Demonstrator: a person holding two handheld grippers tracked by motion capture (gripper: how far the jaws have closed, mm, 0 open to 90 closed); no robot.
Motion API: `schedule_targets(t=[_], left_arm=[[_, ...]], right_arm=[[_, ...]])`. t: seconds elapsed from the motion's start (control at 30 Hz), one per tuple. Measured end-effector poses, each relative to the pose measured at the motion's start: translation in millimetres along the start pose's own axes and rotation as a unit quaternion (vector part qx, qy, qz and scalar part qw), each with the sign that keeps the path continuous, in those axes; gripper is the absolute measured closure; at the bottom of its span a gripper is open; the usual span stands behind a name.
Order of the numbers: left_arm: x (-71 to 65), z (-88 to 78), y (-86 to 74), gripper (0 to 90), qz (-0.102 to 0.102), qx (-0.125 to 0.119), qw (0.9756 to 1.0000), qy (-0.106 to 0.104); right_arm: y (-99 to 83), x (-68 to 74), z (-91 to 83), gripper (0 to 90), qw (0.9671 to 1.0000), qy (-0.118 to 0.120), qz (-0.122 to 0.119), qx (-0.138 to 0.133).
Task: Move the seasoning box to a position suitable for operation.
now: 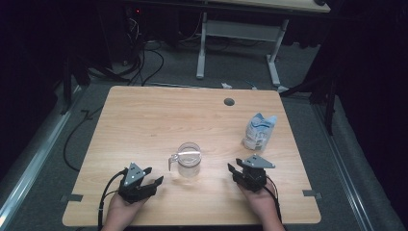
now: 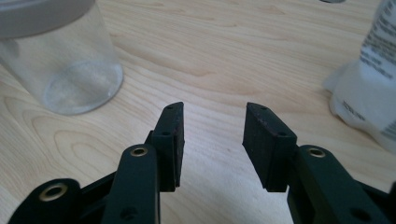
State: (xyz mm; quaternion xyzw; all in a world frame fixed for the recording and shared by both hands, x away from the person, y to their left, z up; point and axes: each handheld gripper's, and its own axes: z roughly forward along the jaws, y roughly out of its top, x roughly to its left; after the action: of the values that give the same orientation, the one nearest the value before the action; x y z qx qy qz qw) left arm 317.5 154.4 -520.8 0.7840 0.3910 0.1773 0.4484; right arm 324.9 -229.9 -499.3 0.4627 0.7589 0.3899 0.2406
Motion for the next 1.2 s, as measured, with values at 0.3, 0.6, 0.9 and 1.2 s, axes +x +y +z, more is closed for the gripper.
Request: schedule_targets(t=[0.3, 0.6, 0.9, 1.2], left_arm=[[-4.4, 6.1, 15.9, 42.3, -0.016, -0.005, 0.9996, 0.022], [-17.5, 5.8, 24.5, 47.5, 0.001, 0.001, 0.9998, 0.018], [-23.4, 6.4, 37.7, 47.5, 0.001, -0.005, 0.9999, 0.015], [-22.9, 4.6, 48.8, 49.6, 0.007, -0.019, 0.9998, 0.003]], right_arm=[[18.4, -0.4, 15.0, 62.8, 0.9994, 0.022, -0.02, -0.019], [16.9, -1.8, 9.3, 63.7, 0.999, 0.024, -0.028, -0.026], [13.0, 0.8, 8.4, 65.4, 0.9988, 0.024, -0.025, -0.035], [9.0, 4.5, 12.8, 66.7, 0.9996, 0.012, -0.019, -0.016]])
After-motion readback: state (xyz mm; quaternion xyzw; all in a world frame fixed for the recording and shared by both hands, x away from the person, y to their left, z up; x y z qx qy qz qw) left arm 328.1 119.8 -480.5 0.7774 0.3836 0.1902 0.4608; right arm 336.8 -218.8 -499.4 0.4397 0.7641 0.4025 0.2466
